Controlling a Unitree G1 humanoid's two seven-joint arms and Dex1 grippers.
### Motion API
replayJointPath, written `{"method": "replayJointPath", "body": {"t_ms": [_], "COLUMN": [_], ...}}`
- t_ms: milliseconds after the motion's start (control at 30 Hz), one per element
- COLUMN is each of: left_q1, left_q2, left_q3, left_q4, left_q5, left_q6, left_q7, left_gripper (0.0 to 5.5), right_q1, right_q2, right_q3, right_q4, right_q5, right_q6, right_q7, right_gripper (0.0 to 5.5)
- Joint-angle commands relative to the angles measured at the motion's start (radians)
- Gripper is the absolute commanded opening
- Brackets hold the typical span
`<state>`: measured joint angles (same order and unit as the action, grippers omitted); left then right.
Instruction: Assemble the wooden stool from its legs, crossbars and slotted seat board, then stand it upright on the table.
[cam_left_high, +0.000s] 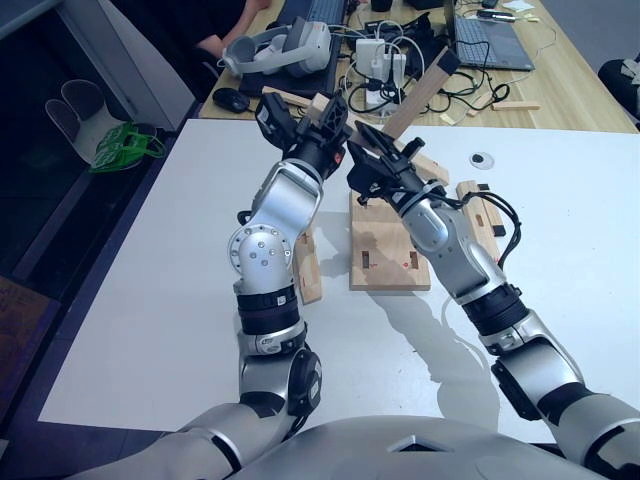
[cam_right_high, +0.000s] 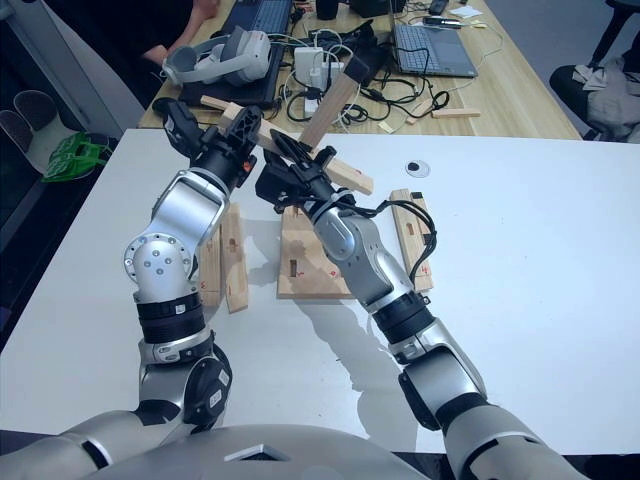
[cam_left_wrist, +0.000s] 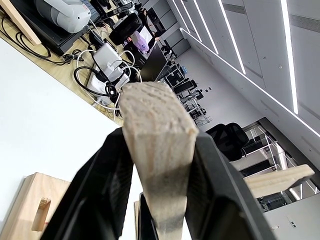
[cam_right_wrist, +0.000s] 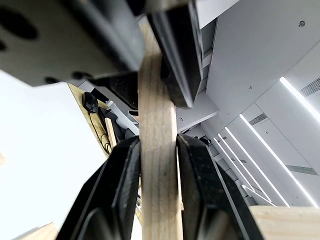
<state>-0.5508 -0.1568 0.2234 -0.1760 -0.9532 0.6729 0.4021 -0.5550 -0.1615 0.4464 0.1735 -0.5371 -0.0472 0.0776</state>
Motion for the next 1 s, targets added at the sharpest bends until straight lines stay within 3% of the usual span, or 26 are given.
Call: {"method": "replayJointPath", "body": {"t_ms": [33,67,300,467,633,767,867,1000], "left_q1": [-0.05,-0.054,-0.085,-0.105,-0.133,-0.146,-0.146,-0.165], "left_q2": [-0.045,-0.045,-0.019,0.07,0.157,0.181,0.172,0.162], "left_q3": [-0.008,-0.004,0.02,0.004,0.023,0.037,0.039,0.041], "left_q4": [-0.005,-0.003,0.021,0.021,0.002,-0.018,-0.021,-0.014], "left_q5": [-0.015,-0.015,-0.003,0.089,0.153,0.155,0.153,0.147], "left_q6": [-0.008,-0.016,-0.065,-0.072,-0.075,-0.061,-0.056,-0.05], "left_q7": [0.014,0.018,0.024,-0.011,-0.062,-0.074,-0.071,-0.071], "left_gripper": [1.32,1.32,1.03,1.02,1.02,1.02,1.02,1.02], "right_q1": [0.001,0.003,0.049,0.181,0.231,0.263,0.27,0.229], "right_q2": [0.003,0.004,-0.03,-0.187,-0.481,-0.677,-0.698,-0.626], "right_q3": [-0.007,-0.007,-0.004,-0.006,-0.115,-0.12,-0.051,0.045], "right_q4": [0.003,0.002,-0.033,-0.258,-0.406,-0.419,-0.408,-0.384], "right_q5": [0.016,0.023,0.066,0.225,0.292,0.282,0.246,0.158], "right_q6": [-0.008,-0.005,0.012,0.154,0.267,0.276,0.287,0.347], "right_q7": [0.033,0.043,0.162,0.514,0.796,0.968,1.025,1.033], "right_gripper": [1.01,1.01,2.43,3.27,2.52,1.82,1.3,0.67]}}
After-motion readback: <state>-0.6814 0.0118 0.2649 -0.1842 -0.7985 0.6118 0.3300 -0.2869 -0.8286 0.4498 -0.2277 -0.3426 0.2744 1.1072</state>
